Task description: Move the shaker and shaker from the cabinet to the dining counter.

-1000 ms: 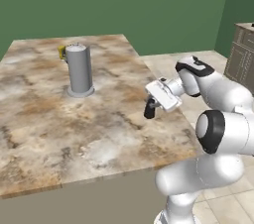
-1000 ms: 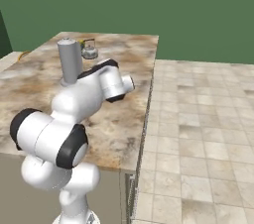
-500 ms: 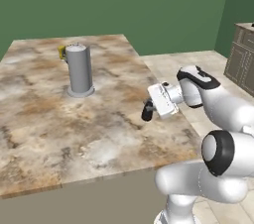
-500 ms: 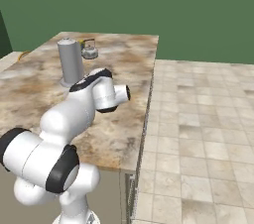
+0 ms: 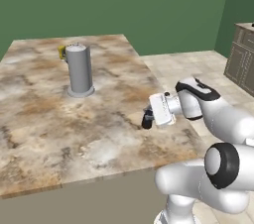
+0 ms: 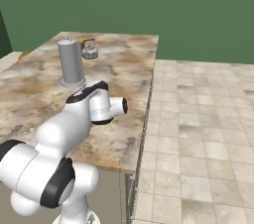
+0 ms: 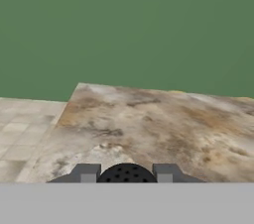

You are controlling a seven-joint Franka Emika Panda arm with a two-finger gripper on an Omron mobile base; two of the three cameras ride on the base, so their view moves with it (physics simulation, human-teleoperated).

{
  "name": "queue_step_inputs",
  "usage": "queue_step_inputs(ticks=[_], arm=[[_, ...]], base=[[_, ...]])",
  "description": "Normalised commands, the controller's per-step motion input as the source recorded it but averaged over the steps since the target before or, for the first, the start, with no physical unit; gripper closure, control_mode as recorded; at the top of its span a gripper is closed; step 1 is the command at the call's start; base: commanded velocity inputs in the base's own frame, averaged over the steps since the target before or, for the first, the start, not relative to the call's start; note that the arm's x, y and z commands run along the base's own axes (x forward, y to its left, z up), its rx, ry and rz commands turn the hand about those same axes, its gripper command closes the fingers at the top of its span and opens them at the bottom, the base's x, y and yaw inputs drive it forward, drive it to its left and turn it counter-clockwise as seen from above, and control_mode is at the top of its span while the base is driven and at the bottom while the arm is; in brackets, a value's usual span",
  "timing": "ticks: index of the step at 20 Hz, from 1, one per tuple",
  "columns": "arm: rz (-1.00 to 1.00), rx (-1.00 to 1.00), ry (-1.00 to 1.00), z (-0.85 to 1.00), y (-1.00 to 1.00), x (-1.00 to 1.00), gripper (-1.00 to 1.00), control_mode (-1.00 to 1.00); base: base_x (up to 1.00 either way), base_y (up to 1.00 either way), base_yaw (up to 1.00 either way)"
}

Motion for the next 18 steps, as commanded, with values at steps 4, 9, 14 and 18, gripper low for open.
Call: queue_step_inputs(ticks=[4,9,14,18], arm=[[-0.06,0.00,0.00,-0.35,-0.01,-0.09,1.00,-1.00],[-0.04,0.00,0.00,-0.36,-0.07,-0.06,1.00,-1.00],[-0.04,0.00,0.00,-0.34,-0.05,-0.04,1.00,-1.00],[-0.04,0.00,0.00,-0.33,0.00,0.00,1.00,-1.00]], base=[[0.00,0.00,0.00],[0.00,0.00,0.00],[0.00,0.00,0.00],[0.00,0.00,0.00]])
